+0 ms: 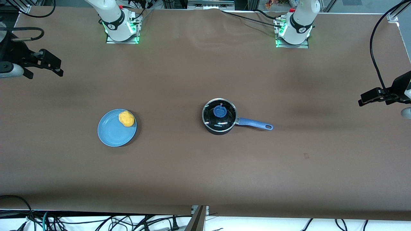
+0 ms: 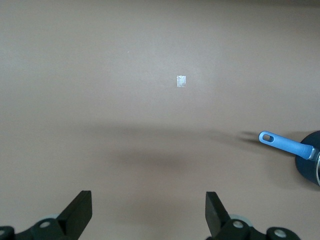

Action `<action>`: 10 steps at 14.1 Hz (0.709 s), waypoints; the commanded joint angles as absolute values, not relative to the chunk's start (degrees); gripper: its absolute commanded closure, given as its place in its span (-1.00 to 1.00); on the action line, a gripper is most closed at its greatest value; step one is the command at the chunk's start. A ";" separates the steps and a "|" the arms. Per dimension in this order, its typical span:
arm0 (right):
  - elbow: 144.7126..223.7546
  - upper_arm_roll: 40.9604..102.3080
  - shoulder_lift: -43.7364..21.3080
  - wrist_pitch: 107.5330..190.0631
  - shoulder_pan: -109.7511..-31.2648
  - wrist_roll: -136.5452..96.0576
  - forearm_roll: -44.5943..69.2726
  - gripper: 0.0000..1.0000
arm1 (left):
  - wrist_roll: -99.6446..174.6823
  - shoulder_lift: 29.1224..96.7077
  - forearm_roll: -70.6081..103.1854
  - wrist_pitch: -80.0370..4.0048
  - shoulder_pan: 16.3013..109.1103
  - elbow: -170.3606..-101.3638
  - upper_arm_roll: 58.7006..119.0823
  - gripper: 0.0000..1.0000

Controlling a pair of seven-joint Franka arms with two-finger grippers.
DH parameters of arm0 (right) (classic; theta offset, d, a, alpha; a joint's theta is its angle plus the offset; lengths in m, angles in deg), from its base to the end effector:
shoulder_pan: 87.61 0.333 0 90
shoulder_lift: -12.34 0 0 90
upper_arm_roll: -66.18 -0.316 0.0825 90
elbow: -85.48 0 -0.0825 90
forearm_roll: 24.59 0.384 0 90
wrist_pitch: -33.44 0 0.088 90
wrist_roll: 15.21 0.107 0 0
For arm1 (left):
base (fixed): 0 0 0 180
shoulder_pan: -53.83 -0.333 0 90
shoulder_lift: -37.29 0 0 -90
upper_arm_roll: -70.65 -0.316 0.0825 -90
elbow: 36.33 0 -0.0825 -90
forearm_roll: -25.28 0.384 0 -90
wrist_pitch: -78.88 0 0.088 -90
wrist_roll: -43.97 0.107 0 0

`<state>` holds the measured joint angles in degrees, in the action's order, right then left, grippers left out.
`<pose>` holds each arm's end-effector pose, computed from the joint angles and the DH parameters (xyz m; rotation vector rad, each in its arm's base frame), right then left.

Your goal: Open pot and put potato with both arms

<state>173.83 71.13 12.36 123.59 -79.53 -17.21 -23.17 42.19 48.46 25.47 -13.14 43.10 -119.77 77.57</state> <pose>0.5542 0.0329 0.6386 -3.1129 -0.1400 -0.0491 0.6124 0.0480 0.5683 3.1162 0.1546 -0.0678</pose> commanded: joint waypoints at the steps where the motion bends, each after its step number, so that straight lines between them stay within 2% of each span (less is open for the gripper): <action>1: 173.80 71.28 12.69 124.66 -79.70 -18.02 -20.56 -1.00 | 42.48 49.16 24.40 -12.35 42.76 -118.24 77.69 -1.00; 4: 173.54 71.11 12.78 126.78 -79.70 -18.11 -20.55 -1.00 | 42.48 49.33 24.93 -12.44 42.93 -118.15 77.51 -1.00; 10: 170.73 71.28 12.87 125.99 -79.70 -18.46 -20.64 -1.00 | 42.48 50.48 24.05 -11.03 43.63 -116.92 77.95 -1.00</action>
<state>171.47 71.26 13.05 126.89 -79.50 -17.55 -21.47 42.19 49.30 25.47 -12.90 43.22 -118.99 77.69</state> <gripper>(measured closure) 0.000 0.000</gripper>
